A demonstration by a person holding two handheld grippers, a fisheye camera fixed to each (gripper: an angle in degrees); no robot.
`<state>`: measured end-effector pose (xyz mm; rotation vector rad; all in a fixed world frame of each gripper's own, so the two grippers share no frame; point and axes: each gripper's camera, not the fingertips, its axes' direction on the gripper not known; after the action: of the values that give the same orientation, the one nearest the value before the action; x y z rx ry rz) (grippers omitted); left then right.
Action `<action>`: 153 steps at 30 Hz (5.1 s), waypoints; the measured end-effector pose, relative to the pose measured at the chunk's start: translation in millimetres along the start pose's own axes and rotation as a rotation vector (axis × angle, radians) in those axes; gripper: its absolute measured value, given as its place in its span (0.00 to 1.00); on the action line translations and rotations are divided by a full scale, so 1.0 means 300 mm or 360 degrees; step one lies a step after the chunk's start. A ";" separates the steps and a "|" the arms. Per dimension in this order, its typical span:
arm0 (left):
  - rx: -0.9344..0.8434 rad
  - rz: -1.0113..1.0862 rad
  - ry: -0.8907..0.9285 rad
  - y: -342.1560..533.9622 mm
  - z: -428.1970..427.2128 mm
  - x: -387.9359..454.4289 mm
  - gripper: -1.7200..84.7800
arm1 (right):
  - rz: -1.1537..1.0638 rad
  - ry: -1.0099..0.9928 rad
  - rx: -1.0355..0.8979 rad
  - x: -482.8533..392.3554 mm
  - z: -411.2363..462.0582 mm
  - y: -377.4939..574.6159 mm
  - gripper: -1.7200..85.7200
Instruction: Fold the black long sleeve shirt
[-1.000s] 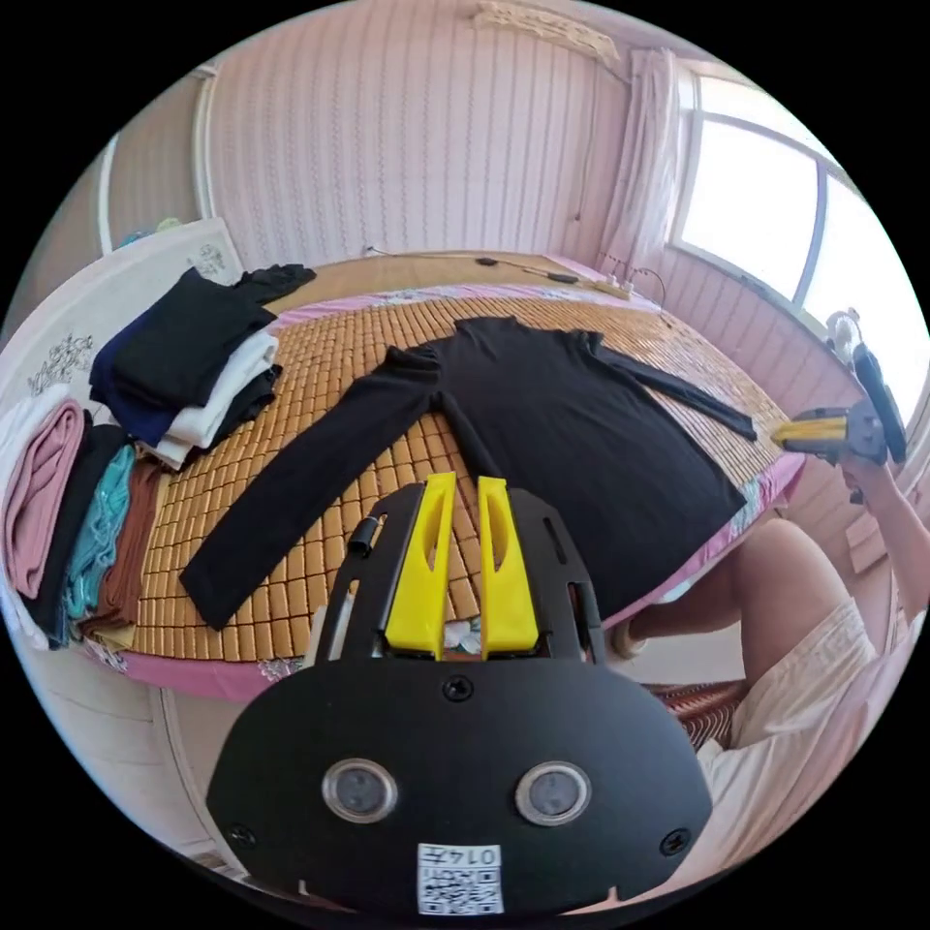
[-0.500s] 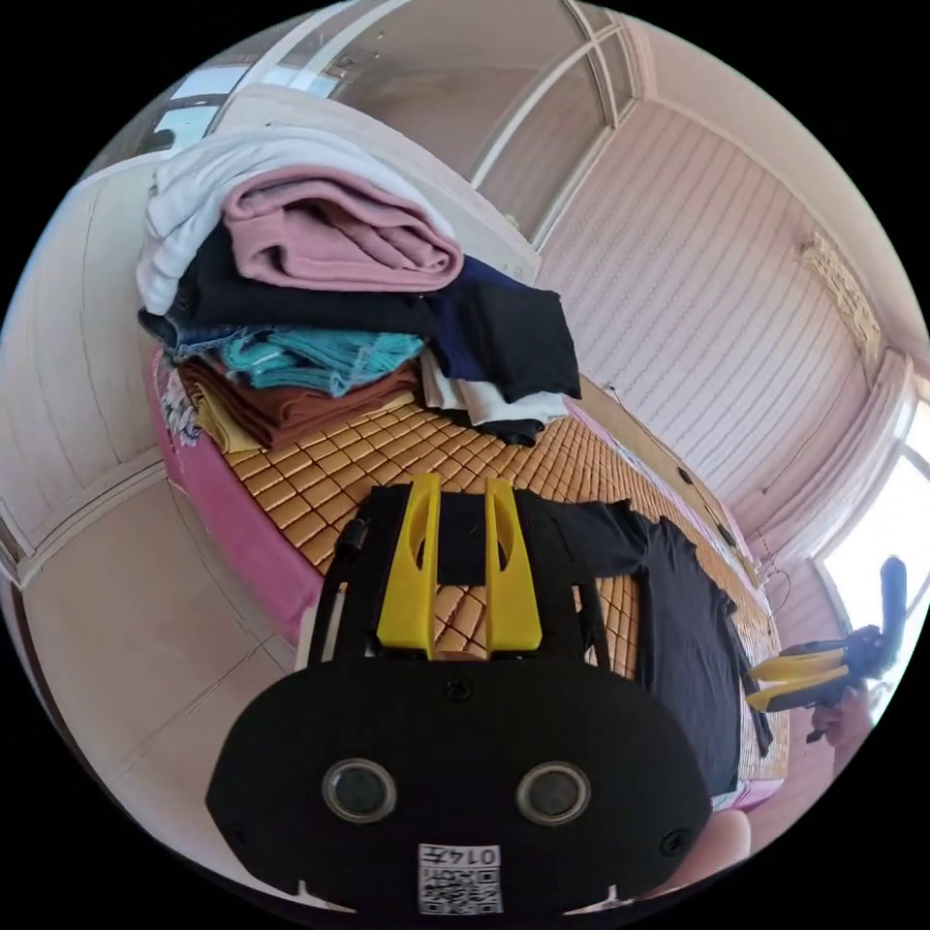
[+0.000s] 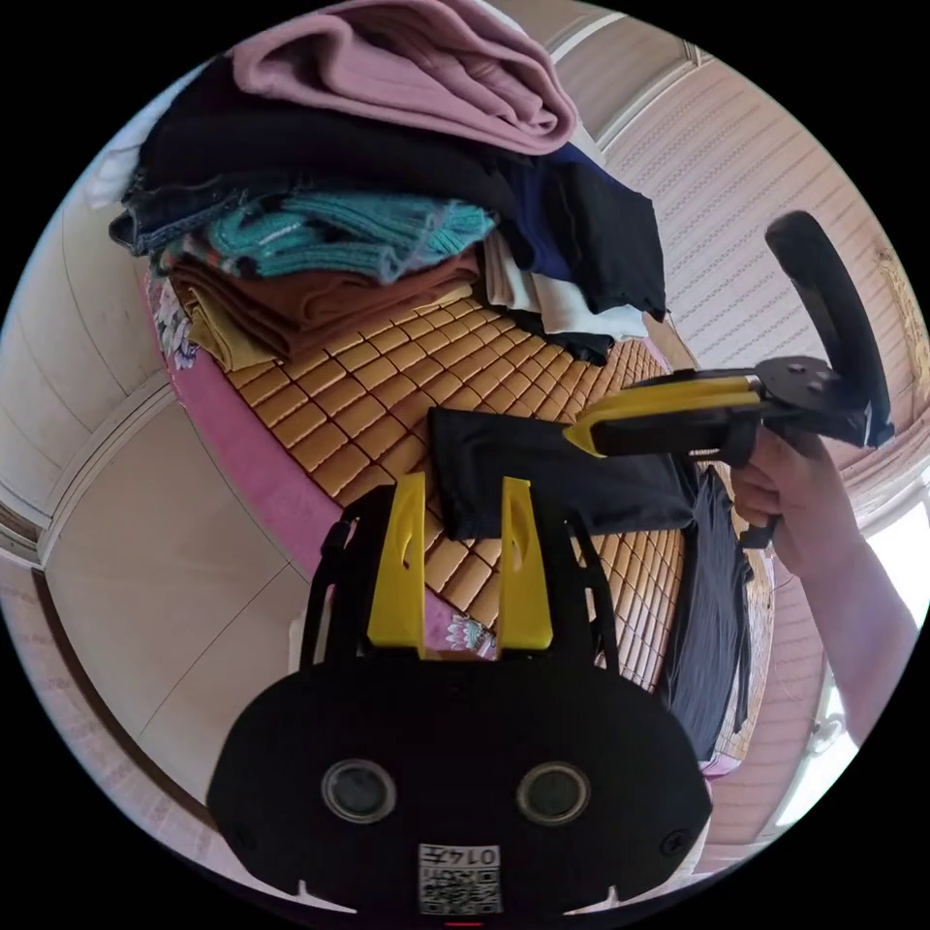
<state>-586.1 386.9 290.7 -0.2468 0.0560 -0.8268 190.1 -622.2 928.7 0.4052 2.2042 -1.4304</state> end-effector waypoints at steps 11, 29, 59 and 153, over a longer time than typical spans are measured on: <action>-0.0190 0.0094 -0.0068 -0.098 0.074 0.003 0.07 | -0.0031 0.0024 -0.0036 -0.050 0.181 -0.160 0.13; 0.0207 0.0489 0.0145 -0.026 0.016 0.389 0.01 | 0.0376 -0.0080 0.0487 0.292 -0.225 0.406 0.01; -0.0556 0.1917 0.0605 0.771 0.475 1.386 0.08 | 0.1986 0.0181 0.0494 0.465 -0.364 2.407 0.05; -0.0720 0.2760 0.0060 2.478 1.599 2.413 0.01 | 0.1239 0.0156 0.0712 0.045 -0.885 3.189 0.02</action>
<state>510.0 432.7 611.9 -0.4777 0.4243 0.9265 584.5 12.3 274.8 1.3326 1.4748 -1.4230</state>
